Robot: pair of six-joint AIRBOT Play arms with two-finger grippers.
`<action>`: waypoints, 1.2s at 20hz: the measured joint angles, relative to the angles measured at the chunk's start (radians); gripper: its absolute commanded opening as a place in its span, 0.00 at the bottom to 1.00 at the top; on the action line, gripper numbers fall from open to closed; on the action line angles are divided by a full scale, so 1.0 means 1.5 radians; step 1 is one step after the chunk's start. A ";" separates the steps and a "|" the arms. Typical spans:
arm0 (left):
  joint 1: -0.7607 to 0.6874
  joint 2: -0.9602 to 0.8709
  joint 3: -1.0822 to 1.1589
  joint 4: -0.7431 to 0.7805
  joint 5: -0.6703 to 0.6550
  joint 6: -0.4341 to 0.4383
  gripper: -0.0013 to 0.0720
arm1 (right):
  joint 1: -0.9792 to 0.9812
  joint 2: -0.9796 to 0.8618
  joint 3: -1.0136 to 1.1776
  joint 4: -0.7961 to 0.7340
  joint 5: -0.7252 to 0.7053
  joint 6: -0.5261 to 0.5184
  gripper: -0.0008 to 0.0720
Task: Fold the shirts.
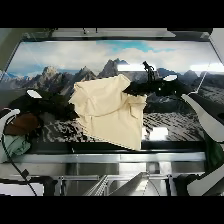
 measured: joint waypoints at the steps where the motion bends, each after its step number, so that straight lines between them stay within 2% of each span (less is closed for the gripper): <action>1: 0.001 0.007 0.015 -0.004 -0.005 0.000 0.04 | -0.001 0.002 0.005 0.000 0.000 -0.001 0.04; 2: 0.001 0.017 0.030 -0.013 -0.014 0.000 0.04 | -0.001 0.004 0.011 0.001 0.000 -0.001 0.12; 3: 0.002 0.026 0.039 -0.013 -0.017 0.000 0.04 | -0.002 0.005 0.014 0.001 0.001 -0.001 0.48; 4: 0.006 0.036 0.047 -0.013 -0.017 0.000 0.04 | -0.002 0.005 0.017 -0.002 0.001 0.002 0.61; 6: 0.015 0.048 0.056 -0.015 -0.014 0.000 0.04 | -0.006 0.005 0.020 -0.013 0.017 0.017 0.35; 7: 0.022 0.051 0.058 -0.017 -0.018 0.000 0.04 | -0.012 0.005 0.021 -0.017 0.031 0.022 0.38; 9: 0.038 0.055 0.062 -0.017 -0.019 -0.001 0.04 | -0.042 0.010 0.023 -0.027 0.052 0.029 0.77; 11: 0.054 0.058 0.064 -0.018 -0.024 -0.001 0.04 | -0.083 0.012 0.024 -0.059 0.067 0.034 0.78; 12: 0.062 0.058 0.065 -0.018 -0.026 -0.001 0.04 | -0.102 0.011 0.024 -0.083 0.068 0.039 0.85; 13: 0.069 0.059 0.065 -0.018 -0.028 -0.001 0.04 | -0.122 0.009 0.024 -0.110 0.068 0.048 0.87; 17: 0.086 0.060 0.065 -0.020 -0.031 0.001 0.04 | -0.154 -0.014 0.024 -0.170 0.064 0.068 0.87; 21: 0.091 0.060 0.066 -0.020 -0.033 0.011 0.04 | -0.126 -0.044 0.025 -0.175 0.069 0.073 0.86; 22: 0.091 0.060 0.066 -0.020 -0.033 0.012 0.04 | -0.114 -0.050 0.026 -0.173 0.070 0.073 0.79; 23: 0.092 0.060 0.066 -0.020 -0.033 0.013 0.04 | -0.103 -0.054 0.026 -0.174 0.070 0.073 0.50; 24: 0.092 0.060 0.066 -0.020 -0.033 0.016 0.04 | -0.093 -0.059 0.026 -0.173 0.070 0.073 0.15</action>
